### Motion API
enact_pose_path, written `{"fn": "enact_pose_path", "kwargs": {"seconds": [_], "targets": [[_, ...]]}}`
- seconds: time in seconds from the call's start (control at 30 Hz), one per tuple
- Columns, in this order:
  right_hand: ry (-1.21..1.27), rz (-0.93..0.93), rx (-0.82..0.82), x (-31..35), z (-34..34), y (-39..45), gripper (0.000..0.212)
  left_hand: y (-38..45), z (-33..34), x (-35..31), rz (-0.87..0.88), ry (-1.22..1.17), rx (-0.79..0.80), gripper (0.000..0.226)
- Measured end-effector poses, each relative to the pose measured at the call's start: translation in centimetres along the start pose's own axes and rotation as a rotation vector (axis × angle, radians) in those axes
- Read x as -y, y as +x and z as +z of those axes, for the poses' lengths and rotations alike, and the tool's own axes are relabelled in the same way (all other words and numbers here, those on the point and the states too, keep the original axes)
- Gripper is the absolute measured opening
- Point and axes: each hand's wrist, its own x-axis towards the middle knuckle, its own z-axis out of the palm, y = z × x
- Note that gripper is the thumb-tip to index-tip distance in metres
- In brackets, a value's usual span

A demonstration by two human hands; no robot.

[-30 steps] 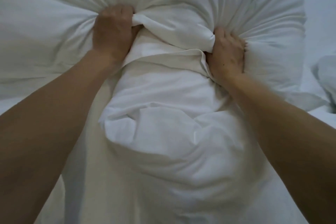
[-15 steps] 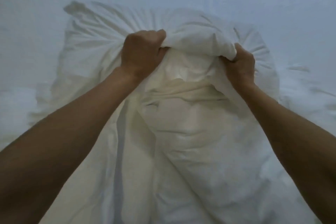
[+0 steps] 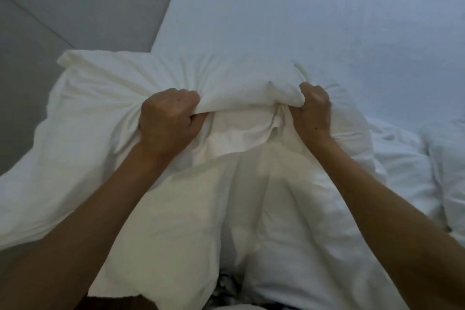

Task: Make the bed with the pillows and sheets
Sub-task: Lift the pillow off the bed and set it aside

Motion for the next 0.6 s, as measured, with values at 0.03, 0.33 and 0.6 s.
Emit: {"fn": "enact_pose_path", "kwargs": {"seconds": [0.03,0.33,0.6], "targets": [[0.031,-0.071,0.003,2.0,0.4,-0.1,0.030,-1.6,-1.9,0.6,-0.040,0.046,-0.021,0.037],[-0.070,-0.455,0.289,8.3,7.0,-5.5,0.023,-19.0,-5.6,-6.5,-0.598,0.006,-0.081,0.022],[-0.074,0.314,0.872,4.2,9.8,-20.7,0.056,-30.3,1.3,-7.3,-0.995,-0.215,0.424,0.023]]}}
